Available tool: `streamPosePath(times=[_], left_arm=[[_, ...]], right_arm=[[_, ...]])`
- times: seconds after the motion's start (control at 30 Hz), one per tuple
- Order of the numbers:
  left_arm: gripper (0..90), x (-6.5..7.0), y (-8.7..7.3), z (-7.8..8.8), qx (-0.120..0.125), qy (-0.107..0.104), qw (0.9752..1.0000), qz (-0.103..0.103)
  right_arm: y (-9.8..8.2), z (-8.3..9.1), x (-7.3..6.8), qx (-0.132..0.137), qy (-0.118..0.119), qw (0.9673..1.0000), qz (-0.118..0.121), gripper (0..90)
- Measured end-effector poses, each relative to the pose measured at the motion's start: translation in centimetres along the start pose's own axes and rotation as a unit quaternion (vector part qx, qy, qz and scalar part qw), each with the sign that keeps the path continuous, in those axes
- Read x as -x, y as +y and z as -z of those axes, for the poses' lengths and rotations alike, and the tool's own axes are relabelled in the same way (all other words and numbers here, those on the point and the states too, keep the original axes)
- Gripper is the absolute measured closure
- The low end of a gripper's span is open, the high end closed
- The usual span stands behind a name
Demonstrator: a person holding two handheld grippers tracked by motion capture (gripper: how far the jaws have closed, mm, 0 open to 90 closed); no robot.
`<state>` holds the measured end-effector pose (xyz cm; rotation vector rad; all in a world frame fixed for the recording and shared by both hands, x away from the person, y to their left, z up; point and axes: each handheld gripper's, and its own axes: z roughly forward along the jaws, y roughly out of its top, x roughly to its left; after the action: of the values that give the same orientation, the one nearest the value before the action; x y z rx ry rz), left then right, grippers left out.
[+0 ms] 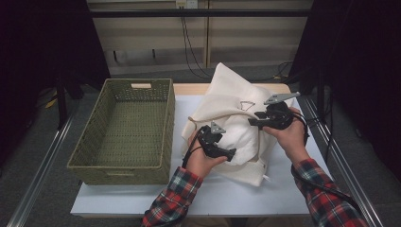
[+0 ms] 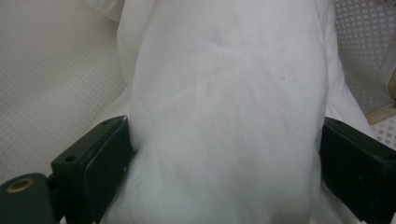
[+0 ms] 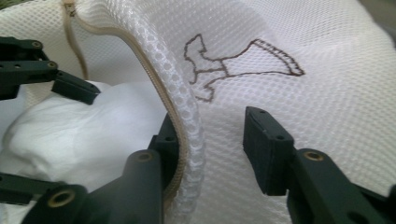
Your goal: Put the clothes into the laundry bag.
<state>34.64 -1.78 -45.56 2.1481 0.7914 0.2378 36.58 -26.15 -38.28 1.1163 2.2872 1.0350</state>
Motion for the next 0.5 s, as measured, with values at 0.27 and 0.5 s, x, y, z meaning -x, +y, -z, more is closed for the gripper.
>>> streamPosePath(times=[0.27,0.5], left_arm=[[7.5,-0.1,-0.2,-0.3,0.004,-0.006,1.0,0.005],[7.1,-0.2,-0.4,-0.6,0.002,-0.005,0.9999,0.009]], right_arm=[[-0.5,-0.6,0.0,-0.008,-0.011,0.9999,-0.006,49.2],[-0.4,-1.4,-0.2,-0.017,-0.01,0.9997,0.017,49.6]])
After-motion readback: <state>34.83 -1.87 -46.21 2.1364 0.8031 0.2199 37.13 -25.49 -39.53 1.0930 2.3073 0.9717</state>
